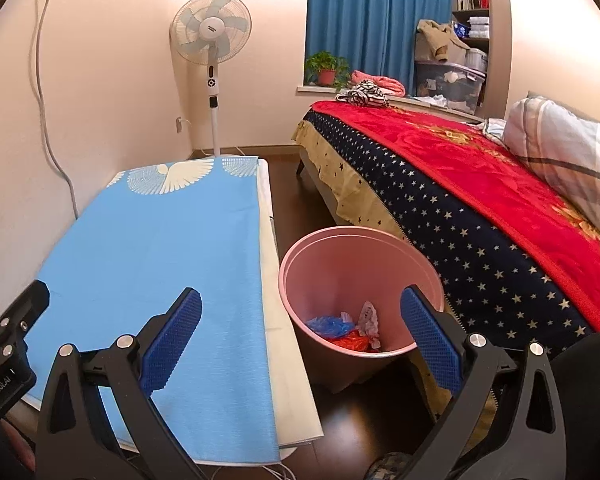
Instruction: Collect trash
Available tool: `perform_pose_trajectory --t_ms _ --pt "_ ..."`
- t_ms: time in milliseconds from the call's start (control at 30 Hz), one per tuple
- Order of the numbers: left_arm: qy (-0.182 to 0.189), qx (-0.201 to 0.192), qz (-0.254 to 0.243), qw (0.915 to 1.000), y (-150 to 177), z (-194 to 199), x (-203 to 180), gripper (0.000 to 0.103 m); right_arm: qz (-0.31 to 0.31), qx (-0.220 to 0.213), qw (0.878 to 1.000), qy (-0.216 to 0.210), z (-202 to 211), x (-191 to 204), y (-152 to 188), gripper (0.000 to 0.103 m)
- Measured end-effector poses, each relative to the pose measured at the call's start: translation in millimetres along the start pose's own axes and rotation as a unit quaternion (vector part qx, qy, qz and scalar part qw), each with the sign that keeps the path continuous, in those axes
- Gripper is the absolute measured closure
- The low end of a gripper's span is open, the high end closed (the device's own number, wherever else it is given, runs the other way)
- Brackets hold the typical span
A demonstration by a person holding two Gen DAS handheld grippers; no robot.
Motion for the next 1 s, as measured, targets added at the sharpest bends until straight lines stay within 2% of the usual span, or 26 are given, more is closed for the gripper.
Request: perform_pose_trajectory --t_ms 333,1000 --pt "0.001 0.016 0.008 0.9998 3 -14 -2 0.008 0.01 0.003 1.0 -0.002 -9 4 3 0.005" --pt "0.0 0.023 0.004 0.9997 7 -18 -7 0.008 0.009 0.003 1.0 0.001 -14 2 3 0.005"
Point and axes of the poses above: each gripper's, at about its wrist camera, not at the fingertips, and z roughly against the way its jaws point, x to its left, y to its underside, the point moved 1 cm from there along -z, roughly the way its jaws point, and after that the axes turned 4 degrees about -y, right-handed, at the moved point
